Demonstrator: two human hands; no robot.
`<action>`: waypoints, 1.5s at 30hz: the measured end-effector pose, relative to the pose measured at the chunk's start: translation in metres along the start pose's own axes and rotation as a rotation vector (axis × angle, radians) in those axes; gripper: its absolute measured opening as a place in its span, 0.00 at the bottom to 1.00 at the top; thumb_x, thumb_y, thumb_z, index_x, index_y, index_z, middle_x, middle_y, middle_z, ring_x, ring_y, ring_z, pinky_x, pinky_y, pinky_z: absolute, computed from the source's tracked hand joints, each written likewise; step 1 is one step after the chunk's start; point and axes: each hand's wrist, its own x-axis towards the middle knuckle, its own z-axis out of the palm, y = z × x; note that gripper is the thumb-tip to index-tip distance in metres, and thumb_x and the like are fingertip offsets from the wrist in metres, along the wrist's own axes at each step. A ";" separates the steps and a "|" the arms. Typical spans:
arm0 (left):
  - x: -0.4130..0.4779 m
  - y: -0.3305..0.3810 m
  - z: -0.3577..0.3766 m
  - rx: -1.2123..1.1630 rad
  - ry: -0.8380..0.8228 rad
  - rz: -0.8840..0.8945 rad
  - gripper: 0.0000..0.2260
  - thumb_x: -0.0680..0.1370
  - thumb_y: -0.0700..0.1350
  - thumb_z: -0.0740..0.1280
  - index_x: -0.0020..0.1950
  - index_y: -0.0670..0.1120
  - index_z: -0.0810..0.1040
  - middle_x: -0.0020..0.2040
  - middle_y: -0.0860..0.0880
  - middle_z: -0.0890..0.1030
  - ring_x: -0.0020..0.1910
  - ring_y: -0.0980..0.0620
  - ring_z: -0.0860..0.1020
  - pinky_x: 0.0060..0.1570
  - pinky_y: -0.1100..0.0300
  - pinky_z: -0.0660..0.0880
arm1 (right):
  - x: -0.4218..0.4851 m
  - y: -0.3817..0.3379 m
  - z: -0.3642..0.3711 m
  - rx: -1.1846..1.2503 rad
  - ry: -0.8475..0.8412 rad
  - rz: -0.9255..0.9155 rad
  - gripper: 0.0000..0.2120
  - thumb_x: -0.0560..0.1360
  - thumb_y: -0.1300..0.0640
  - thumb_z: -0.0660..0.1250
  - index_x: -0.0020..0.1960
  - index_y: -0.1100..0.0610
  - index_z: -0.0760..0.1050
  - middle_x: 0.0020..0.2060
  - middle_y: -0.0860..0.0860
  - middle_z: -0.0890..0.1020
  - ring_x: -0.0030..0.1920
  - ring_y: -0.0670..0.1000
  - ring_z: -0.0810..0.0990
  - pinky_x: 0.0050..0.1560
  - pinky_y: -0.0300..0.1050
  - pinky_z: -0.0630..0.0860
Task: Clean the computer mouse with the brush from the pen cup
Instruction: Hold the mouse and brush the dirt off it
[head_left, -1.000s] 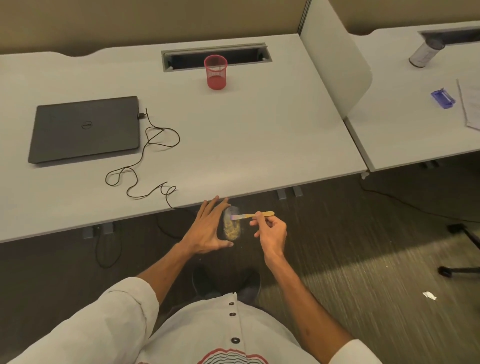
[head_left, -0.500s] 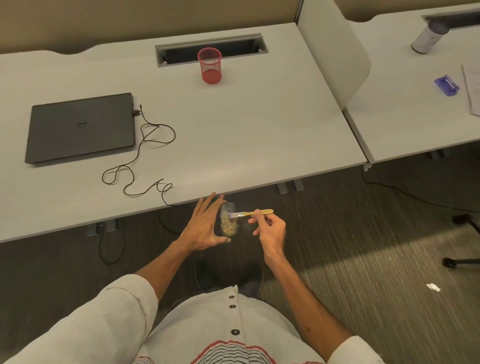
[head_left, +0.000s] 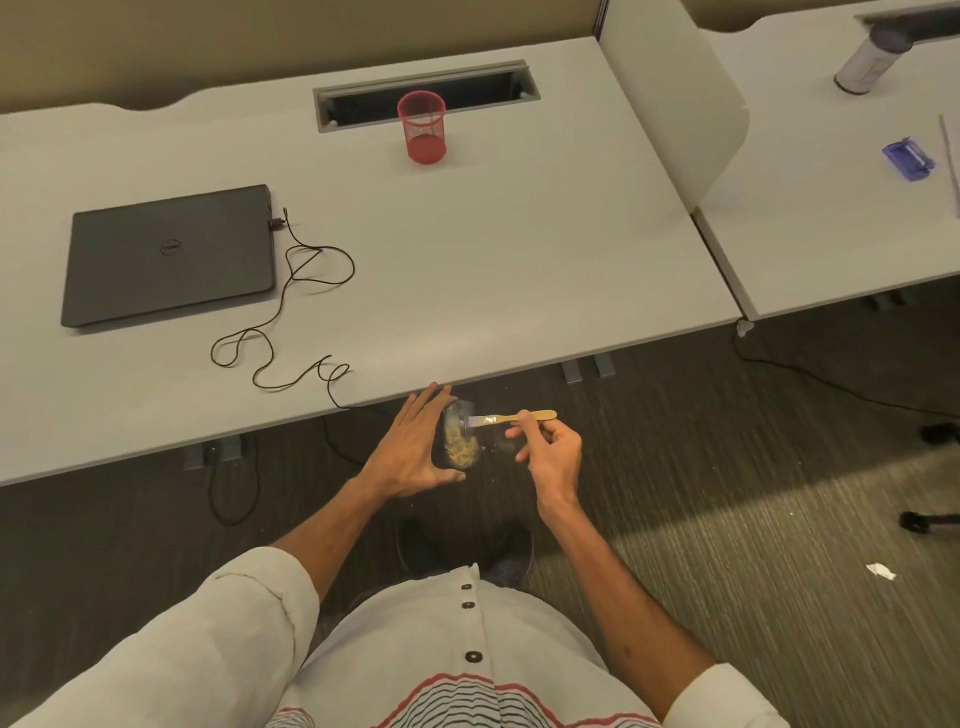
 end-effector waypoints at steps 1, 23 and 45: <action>0.000 0.000 0.001 0.001 -0.002 0.007 0.54 0.73 0.65 0.79 0.88 0.47 0.52 0.90 0.49 0.47 0.89 0.50 0.43 0.88 0.44 0.44 | -0.002 0.000 0.002 -0.006 -0.019 -0.012 0.08 0.84 0.53 0.71 0.51 0.55 0.87 0.40 0.51 0.89 0.32 0.42 0.80 0.35 0.32 0.78; -0.004 0.007 0.003 -0.012 0.011 -0.019 0.54 0.73 0.64 0.79 0.88 0.47 0.51 0.90 0.49 0.47 0.89 0.50 0.47 0.88 0.46 0.45 | -0.012 0.006 0.000 -0.063 -0.024 -0.015 0.08 0.84 0.53 0.72 0.49 0.54 0.86 0.39 0.51 0.89 0.33 0.44 0.81 0.34 0.36 0.78; -0.007 0.007 0.006 -0.047 0.001 -0.057 0.55 0.73 0.64 0.79 0.88 0.47 0.49 0.90 0.49 0.48 0.89 0.49 0.47 0.89 0.45 0.46 | -0.028 0.020 -0.011 -0.053 0.054 0.029 0.10 0.85 0.53 0.71 0.47 0.52 0.86 0.42 0.54 0.89 0.34 0.45 0.79 0.32 0.38 0.75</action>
